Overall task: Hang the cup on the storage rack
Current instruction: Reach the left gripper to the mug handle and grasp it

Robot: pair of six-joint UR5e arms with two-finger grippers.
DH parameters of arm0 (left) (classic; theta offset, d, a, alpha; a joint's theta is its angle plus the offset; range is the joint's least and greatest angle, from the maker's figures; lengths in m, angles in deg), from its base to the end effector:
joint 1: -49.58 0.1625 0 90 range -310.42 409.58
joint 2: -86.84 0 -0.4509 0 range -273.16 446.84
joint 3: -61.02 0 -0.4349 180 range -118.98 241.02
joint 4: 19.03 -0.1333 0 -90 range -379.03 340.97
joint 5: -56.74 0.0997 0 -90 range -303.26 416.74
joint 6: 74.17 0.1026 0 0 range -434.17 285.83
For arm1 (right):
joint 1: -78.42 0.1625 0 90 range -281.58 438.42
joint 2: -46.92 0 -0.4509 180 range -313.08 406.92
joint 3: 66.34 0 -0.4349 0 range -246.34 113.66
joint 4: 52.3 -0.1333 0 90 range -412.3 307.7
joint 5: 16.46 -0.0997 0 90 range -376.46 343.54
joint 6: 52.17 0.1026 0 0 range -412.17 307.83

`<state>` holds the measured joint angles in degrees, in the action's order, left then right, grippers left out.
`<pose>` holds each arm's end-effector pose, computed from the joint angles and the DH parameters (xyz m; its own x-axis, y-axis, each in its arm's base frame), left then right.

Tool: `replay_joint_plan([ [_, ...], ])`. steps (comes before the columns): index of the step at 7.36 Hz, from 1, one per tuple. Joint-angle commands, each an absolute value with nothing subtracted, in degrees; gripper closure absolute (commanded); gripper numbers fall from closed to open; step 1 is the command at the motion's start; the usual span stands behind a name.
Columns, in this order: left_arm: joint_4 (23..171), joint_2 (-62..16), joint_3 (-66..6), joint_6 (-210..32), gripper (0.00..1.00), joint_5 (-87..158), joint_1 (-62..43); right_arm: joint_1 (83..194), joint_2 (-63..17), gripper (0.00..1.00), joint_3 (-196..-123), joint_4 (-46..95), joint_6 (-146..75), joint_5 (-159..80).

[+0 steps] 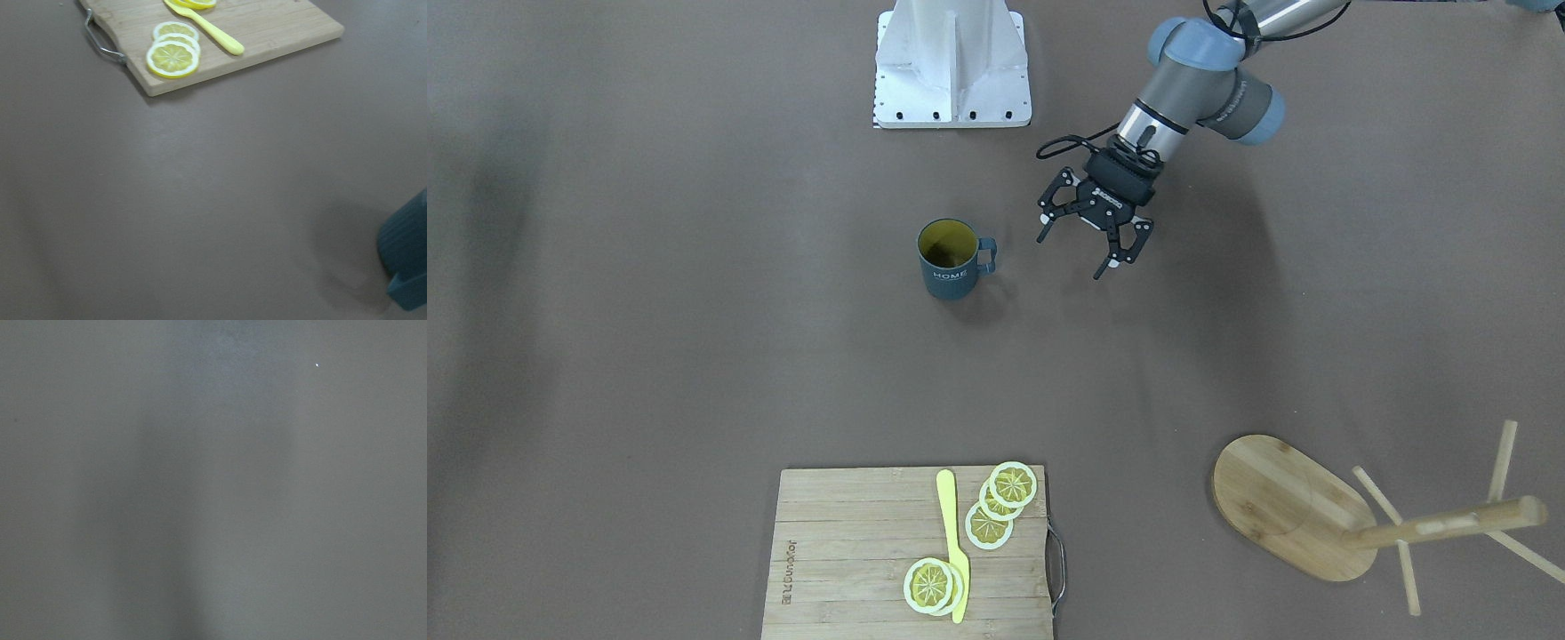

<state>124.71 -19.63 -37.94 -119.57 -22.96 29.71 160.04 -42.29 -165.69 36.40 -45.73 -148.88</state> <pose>0.5489 -0.3596 0.3292 0.4766 0.5623 -0.6758 0.2316 0.6612 0.7136 -0.0163 -0.5506 0.5913 0.7224 -0.1297 0.6792 0.0622 0.9905 0.1229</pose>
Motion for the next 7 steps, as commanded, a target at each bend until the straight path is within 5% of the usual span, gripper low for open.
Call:
replay_joint_plan([
  [1, 124.58, -21.0, -37.42, -120.92, 0.01, -18.85, 34.27, 162.44, -42.99, 0.0, -163.99, 36.39, -49.43, -149.78],
  [3, 124.41, -25.1, -34.54, -124.7, 0.03, -13.17, 37.43, 162.71, -43.34, 0.0, -163.99, 36.39, -49.35, -149.79],
  [4, 124.41, -26.78, -33.21, -124.71, 0.18, -12.7, 38.32, 162.71, -43.34, 0.0, -163.99, 36.39, -49.35, -149.7],
  [7, 124.49, -26.8, -32.94, -123.92, 0.3, -12.7, 37.45, 162.71, -43.43, 0.0, -163.99, 36.39, -49.09, -149.7],
])
